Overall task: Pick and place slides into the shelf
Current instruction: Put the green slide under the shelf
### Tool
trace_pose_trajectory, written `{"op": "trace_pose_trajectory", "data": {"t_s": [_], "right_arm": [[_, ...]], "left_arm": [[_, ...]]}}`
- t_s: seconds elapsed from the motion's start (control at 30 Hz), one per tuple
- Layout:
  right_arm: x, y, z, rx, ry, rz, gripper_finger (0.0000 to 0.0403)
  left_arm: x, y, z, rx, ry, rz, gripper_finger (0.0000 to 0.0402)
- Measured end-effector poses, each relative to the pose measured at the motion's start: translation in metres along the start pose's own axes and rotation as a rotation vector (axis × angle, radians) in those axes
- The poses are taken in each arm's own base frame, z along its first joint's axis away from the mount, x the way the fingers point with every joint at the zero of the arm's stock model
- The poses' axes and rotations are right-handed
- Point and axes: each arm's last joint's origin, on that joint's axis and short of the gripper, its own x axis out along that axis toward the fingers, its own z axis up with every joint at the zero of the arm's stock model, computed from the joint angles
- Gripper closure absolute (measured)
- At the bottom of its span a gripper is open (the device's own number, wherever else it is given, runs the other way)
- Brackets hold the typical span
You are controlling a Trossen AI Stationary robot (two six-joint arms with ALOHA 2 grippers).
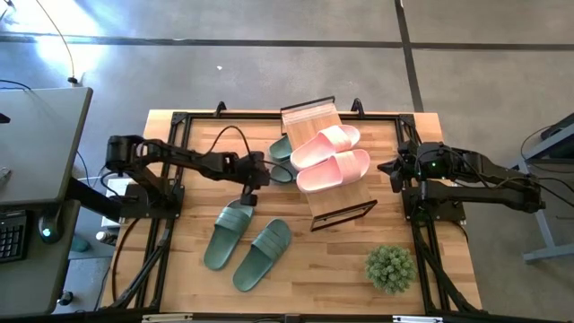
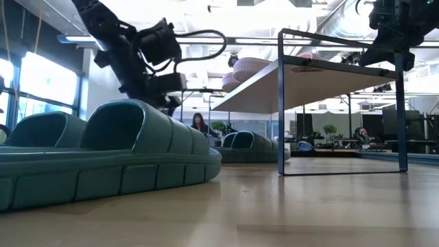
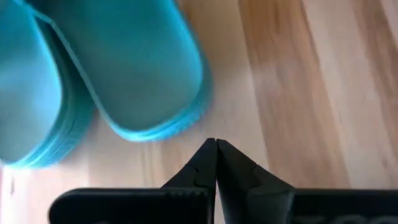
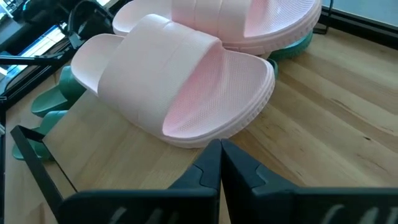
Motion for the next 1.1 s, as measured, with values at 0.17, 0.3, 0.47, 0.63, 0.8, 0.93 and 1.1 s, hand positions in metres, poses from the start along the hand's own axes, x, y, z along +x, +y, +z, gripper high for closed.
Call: {"op": "trace_pose_trajectory", "data": {"t_s": [0.17, 0.3, 0.47, 0.63, 0.8, 0.93, 1.1], "right_arm": [[0.0, 0.0, 0.0, 0.001, -0.004, -0.007, 0.0402], [0.0, 0.0, 0.0, 0.008, -0.004, -0.007, 0.0402], [0.0, 0.0, 0.0, 0.008, -0.006, -0.01, 0.0402], [0.0, 0.0, 0.0, 0.009, -0.008, -0.013, 0.0402], [0.0, -0.001, 0.0, 0.018, -0.012, -0.02, 0.0402], [0.0, -0.001, 0.0, 0.018, -0.012, -0.02, 0.0402], [0.0, -0.001, 0.0, 0.018, -0.012, -0.02, 0.0402]], "left_arm": [[0.007, 0.003, 0.005, -0.019, -0.052, 0.052, 0.0402], [0.008, 0.002, 0.001, -0.016, 0.001, 0.066, 0.0402], [0.008, 0.003, 0.003, -0.018, -0.022, 0.075, 0.0402], [0.02, 0.001, 0.0, -0.036, -0.01, 0.068, 0.0402], [0.023, 0.003, 0.003, -0.062, -0.041, 0.098, 0.0402], [0.023, 0.005, 0.006, -0.067, -0.066, 0.13, 0.0402], [0.033, 0.005, 0.005, -0.093, -0.073, 0.155, 0.0402]]}}
